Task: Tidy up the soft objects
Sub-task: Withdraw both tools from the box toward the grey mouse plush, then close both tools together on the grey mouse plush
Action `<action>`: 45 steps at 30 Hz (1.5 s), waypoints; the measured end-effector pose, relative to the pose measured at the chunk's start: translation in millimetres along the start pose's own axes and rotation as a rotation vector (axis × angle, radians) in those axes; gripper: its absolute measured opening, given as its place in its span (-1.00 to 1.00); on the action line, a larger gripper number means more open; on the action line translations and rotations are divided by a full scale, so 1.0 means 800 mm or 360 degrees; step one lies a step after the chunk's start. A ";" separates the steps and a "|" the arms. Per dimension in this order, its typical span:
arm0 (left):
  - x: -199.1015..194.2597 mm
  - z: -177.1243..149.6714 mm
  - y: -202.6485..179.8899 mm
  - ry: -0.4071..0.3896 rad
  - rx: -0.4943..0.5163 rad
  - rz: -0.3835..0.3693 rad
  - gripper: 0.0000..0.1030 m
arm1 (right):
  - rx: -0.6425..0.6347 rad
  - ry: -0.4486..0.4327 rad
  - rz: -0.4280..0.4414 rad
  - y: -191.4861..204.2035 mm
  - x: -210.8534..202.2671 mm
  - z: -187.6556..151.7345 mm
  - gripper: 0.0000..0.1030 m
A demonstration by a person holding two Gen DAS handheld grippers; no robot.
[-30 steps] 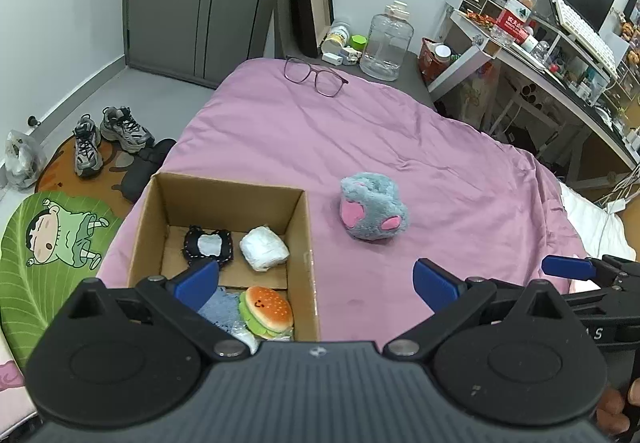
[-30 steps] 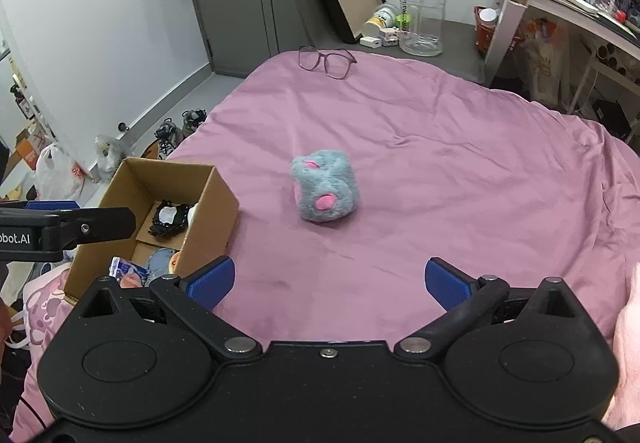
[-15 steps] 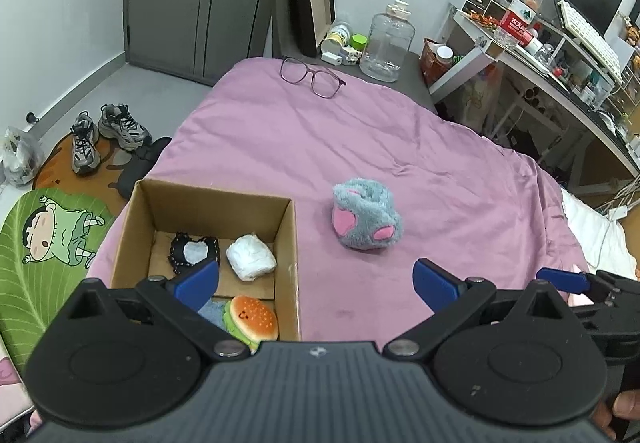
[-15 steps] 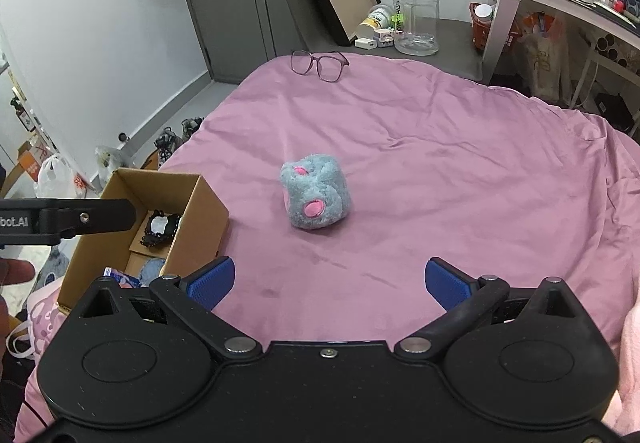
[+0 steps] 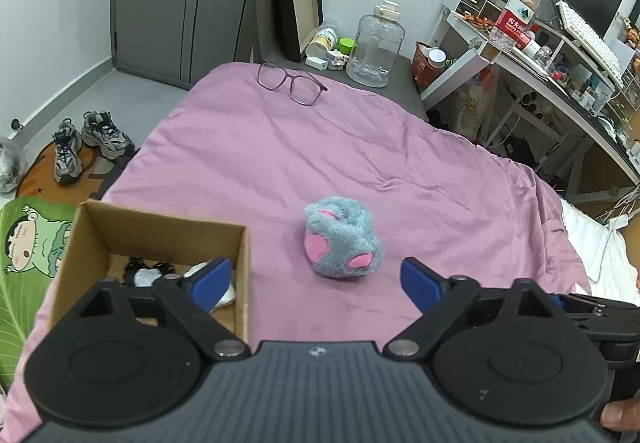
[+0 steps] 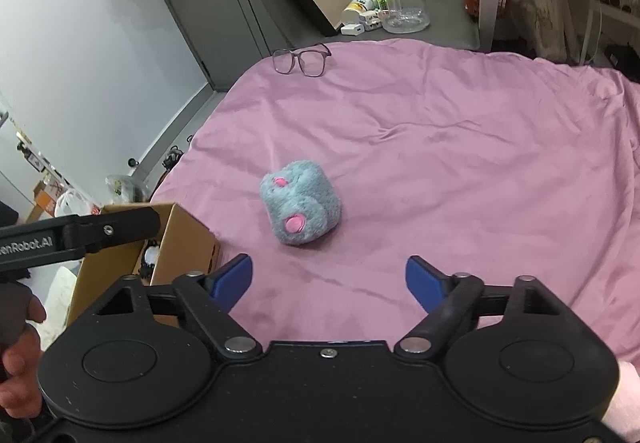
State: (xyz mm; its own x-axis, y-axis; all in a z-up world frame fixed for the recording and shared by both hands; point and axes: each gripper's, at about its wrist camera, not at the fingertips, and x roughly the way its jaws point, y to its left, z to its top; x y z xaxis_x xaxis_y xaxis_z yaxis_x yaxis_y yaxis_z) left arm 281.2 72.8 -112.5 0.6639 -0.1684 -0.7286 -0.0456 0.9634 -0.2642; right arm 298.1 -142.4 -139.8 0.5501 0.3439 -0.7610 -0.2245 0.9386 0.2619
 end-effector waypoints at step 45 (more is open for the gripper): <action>0.198 0.040 -0.025 0.0322 -0.0168 0.0143 -0.57 | 0.0308 0.0330 0.0383 -0.042 0.207 0.097 -0.12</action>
State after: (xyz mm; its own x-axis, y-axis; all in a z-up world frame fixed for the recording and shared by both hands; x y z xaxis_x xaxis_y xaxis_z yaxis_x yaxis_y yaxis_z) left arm 411.1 33.1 -202.6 0.4910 -0.1315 -0.8612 -0.1824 0.9511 -0.2493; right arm 459.2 -114.8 -228.2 0.3211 0.5615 -0.7627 -0.1604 0.8259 0.5405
